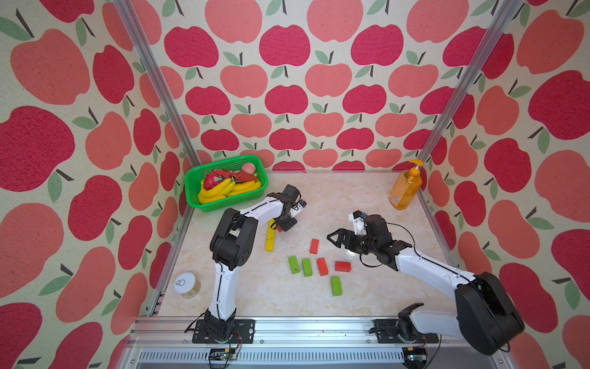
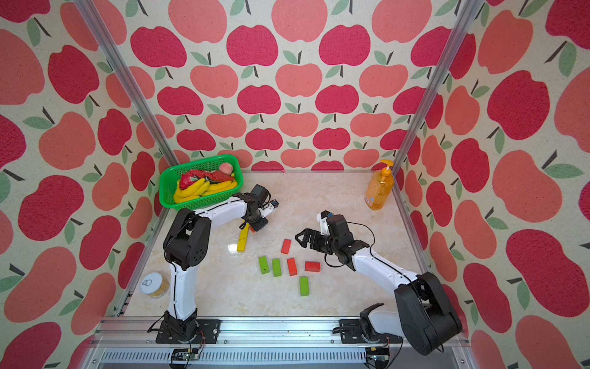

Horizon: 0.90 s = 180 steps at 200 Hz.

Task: Assemble the letter k with building blocks
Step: Assemble the building block at the center of the board.

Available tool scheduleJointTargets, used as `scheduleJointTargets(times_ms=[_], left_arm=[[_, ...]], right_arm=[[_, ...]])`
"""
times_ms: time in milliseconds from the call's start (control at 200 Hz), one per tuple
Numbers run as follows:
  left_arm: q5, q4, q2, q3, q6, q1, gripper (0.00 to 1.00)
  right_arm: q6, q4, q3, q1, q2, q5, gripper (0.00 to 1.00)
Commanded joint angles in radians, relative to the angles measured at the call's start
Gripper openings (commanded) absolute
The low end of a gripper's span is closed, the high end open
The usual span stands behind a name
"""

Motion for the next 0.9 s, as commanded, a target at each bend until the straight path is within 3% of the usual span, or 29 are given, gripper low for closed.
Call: scheduleJointTargets(times_ms=[0, 195, 600, 895], left_arm=[[-0.015, -0.049, 0.037, -0.012, 0.003, 0.004, 0.46], [-0.017, -0.051, 0.040, -0.012, 0.003, 0.001, 0.48], [-0.012, -0.059, 0.050, -0.005, 0.002, 0.001, 0.39], [-0.016, -0.065, 0.063, 0.004, 0.002, -0.002, 0.38]], right_arm=[[0.006, 0.010, 0.004, 0.005, 0.001, -0.005, 0.99], [0.006, 0.010, 0.002, 0.004, 0.000, -0.007, 0.99], [0.007, 0.011, -0.001, 0.006, 0.001, -0.007, 0.99], [0.008, 0.011, -0.002, 0.006, 0.001, -0.005, 0.99]])
